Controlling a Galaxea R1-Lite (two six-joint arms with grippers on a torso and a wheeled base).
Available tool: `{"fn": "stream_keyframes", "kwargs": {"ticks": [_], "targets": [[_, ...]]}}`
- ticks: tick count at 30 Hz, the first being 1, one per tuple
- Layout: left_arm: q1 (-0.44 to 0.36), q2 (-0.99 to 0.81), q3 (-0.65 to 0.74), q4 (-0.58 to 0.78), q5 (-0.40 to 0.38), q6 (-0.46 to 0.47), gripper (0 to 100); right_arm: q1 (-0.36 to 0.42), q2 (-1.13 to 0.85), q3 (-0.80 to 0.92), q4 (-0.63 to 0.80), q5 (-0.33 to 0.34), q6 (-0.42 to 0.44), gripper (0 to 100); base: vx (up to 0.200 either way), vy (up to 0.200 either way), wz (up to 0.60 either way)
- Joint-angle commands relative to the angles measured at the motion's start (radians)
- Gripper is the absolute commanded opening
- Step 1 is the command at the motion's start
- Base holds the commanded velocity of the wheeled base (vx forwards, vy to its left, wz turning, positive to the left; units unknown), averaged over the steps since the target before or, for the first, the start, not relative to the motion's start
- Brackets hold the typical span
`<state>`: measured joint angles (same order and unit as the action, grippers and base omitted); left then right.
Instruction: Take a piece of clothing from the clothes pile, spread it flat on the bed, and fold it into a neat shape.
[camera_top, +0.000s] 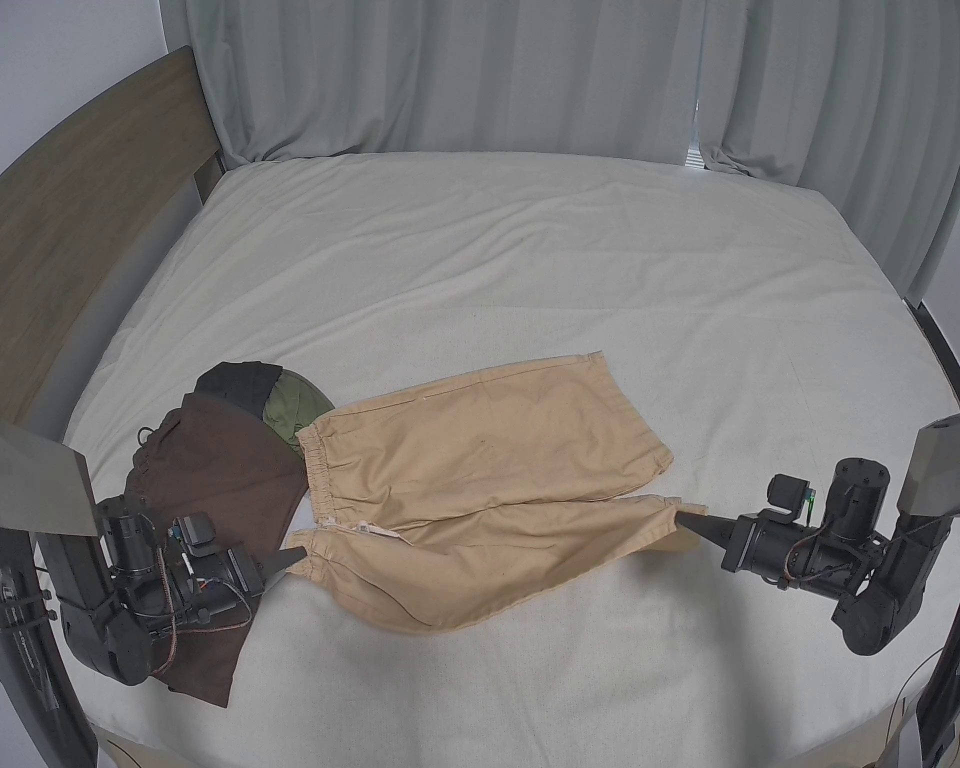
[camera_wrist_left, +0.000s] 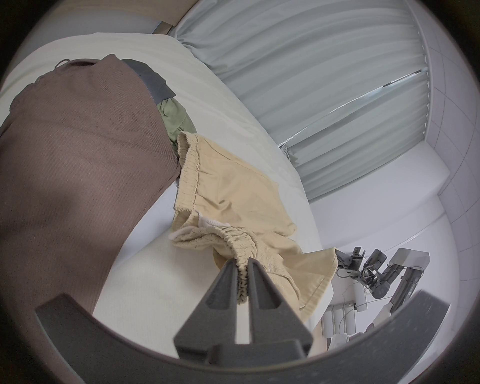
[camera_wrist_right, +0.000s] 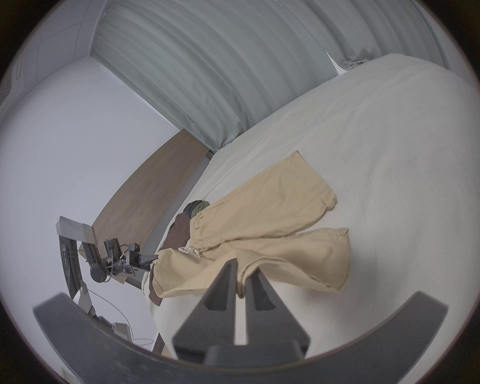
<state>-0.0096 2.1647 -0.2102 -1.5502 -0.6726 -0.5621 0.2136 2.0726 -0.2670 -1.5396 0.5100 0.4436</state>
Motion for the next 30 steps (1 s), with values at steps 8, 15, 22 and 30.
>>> {"fn": "stream_keyframes", "kwargs": {"ticks": [8, 15, 22, 30], "targets": [[-0.009, -0.002, -0.046, -0.001, 0.033, -0.041, 0, 0.003, -0.015, -0.100, 0.001, -0.018, 0.035, 0, 0.000, 0.000, 0.00], [-0.012, -0.005, -0.067, -0.001, 0.057, -0.070, 0, 0.001, -0.014, -0.139, 0.001, -0.019, 0.035, 0, 0.000, 0.000, 0.00], [-0.023, -0.020, -0.095, -0.001, 0.090, -0.124, 0, 0.000, -0.011, -0.205, 0.001, -0.018, 0.063, 0, 0.000, 0.000, 0.00], [-0.021, -0.019, -0.115, -0.001, 0.113, -0.137, 0, 0.000, 0.015, -0.288, 0.004, -0.016, 0.066, 0, 0.000, 0.000, 0.00]]}}
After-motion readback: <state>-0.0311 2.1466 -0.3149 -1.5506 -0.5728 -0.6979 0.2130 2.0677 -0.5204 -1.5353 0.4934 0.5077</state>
